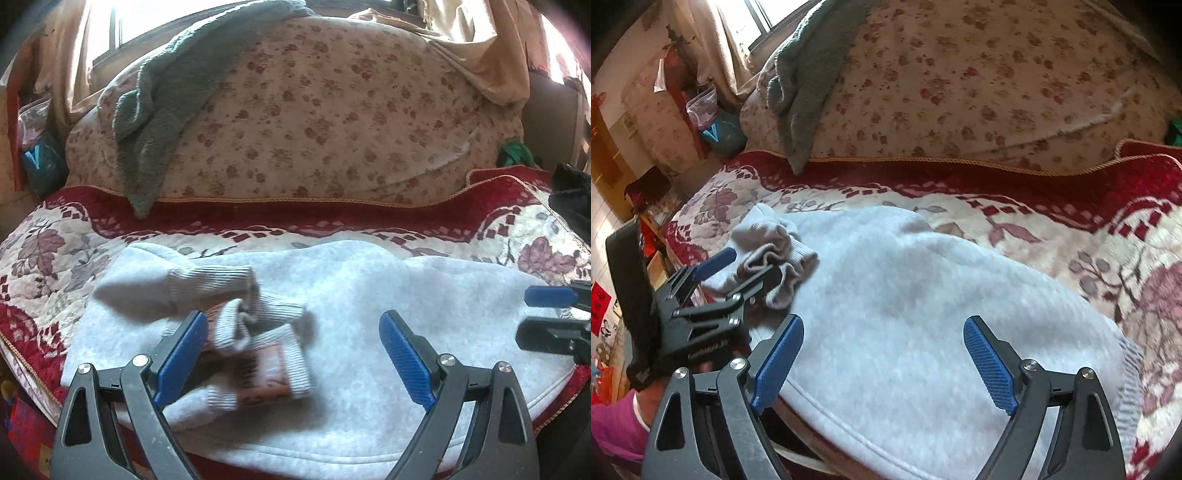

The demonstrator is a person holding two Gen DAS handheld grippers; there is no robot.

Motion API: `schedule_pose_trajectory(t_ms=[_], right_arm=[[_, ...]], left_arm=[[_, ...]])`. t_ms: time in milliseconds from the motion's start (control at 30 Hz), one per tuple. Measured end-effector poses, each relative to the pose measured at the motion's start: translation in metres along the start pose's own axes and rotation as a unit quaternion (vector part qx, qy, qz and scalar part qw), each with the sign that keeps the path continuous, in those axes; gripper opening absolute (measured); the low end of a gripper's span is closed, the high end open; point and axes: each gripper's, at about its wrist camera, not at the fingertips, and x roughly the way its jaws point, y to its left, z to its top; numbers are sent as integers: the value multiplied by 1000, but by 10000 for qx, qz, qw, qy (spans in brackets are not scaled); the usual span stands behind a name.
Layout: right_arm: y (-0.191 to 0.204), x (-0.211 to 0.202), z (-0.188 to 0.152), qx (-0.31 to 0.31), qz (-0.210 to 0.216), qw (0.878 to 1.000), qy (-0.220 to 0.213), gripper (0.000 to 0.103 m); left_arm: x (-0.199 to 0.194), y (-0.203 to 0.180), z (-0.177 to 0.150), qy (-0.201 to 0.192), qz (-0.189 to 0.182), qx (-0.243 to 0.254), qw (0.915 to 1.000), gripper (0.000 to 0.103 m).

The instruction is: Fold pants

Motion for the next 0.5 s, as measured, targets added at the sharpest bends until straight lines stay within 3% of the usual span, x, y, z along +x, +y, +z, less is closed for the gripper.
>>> schedule_pose_trajectory(t_ms=[267, 500], right_arm=[[-24, -25, -25, 299, -37, 9995, -24, 93], [-55, -54, -59, 580, -322, 9978, 59, 95]], left_arm=[[4, -22, 3, 50, -188, 184, 9996, 93], [12, -47, 9, 194, -788, 447, 9957, 94]])
